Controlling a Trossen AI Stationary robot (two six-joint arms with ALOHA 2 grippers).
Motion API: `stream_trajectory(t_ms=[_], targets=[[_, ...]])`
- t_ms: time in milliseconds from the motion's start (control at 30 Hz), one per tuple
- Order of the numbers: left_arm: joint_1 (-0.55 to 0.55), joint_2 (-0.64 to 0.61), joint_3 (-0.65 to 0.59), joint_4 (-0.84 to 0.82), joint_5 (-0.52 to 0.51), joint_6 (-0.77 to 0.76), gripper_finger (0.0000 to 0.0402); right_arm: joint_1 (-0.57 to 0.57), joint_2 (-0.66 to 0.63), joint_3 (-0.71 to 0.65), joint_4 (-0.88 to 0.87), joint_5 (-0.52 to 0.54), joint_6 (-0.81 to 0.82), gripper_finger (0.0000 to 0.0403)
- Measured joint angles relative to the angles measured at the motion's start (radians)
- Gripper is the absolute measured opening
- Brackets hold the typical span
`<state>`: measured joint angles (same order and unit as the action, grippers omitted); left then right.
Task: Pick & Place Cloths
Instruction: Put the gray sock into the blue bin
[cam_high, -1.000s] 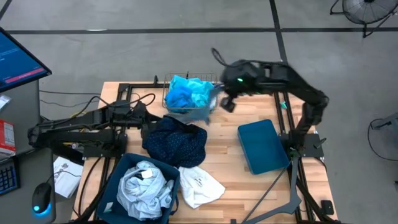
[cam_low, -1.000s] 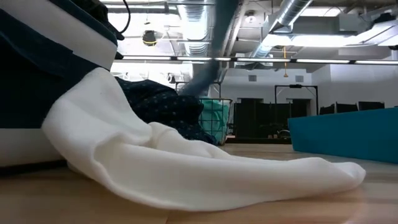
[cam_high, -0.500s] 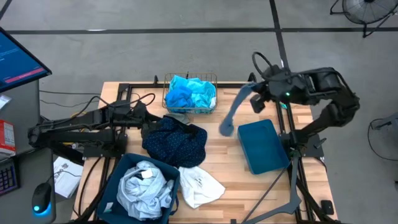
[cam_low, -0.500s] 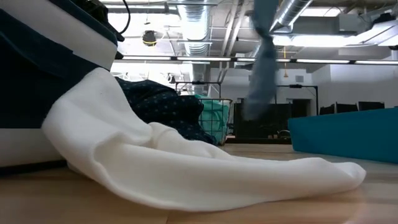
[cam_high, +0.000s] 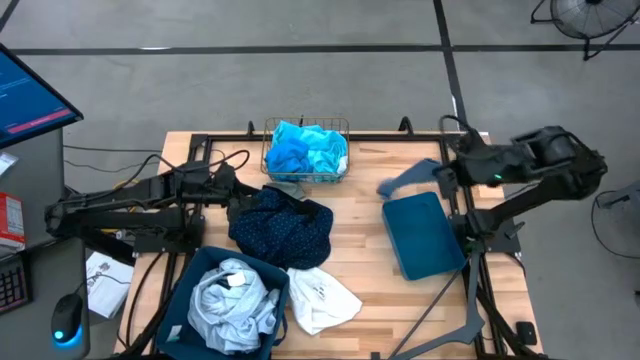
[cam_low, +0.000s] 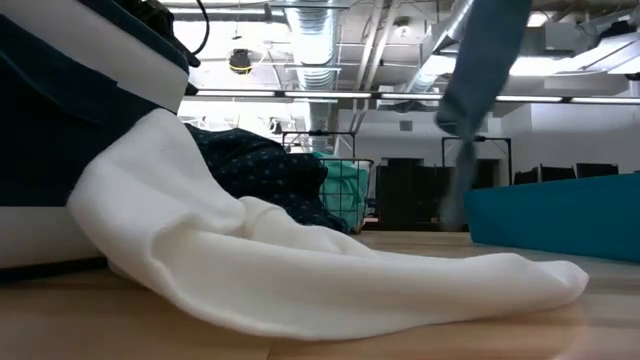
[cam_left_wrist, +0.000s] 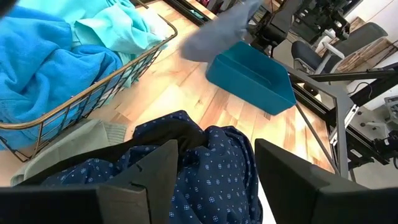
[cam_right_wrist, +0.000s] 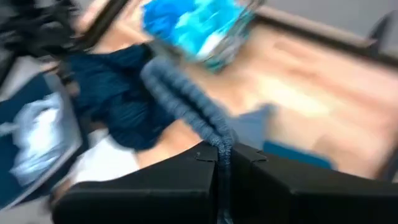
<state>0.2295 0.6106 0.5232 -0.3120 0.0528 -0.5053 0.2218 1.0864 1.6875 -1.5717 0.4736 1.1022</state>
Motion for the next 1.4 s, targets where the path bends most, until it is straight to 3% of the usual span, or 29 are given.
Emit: stream_trajectory(t_ms=[200, 400, 767, 933, 1200, 1400], targets=[[0.0, 0.0, 0.0, 0.002, 0.0, 0.0, 0.0195, 0.18, -0.025, -0.001, 0.002, -0.072, 0.154, 0.0], [0.0, 0.0, 0.0, 0.007, 0.0, 0.0, 0.0195, 0.282, -0.073, -0.055, 0.002, -0.125, 0.274, 0.0], [0.0, 0.0, 0.0, 0.007, 0.0, 0.0, 0.0195, 0.365, -0.183, -0.52, -0.002, -0.502, 0.561, 0.0], [0.0, 0.0, 0.0, 0.007, 0.0, 0.0, 0.0195, 0.421, -0.183, -0.653, 0.021, -0.665, 0.632, 0.0], [0.0, 0.0, 0.0, 0.007, 0.0, 0.0, 0.0195, 0.508, -0.154, -0.667, 0.231, -0.708, 0.687, 0.0], [0.0, 0.0, 0.0, 0.007, 0.0, 0.0, 0.0195, 0.638, -0.114, -0.61, 0.331, -0.781, 0.799, 0.0]])
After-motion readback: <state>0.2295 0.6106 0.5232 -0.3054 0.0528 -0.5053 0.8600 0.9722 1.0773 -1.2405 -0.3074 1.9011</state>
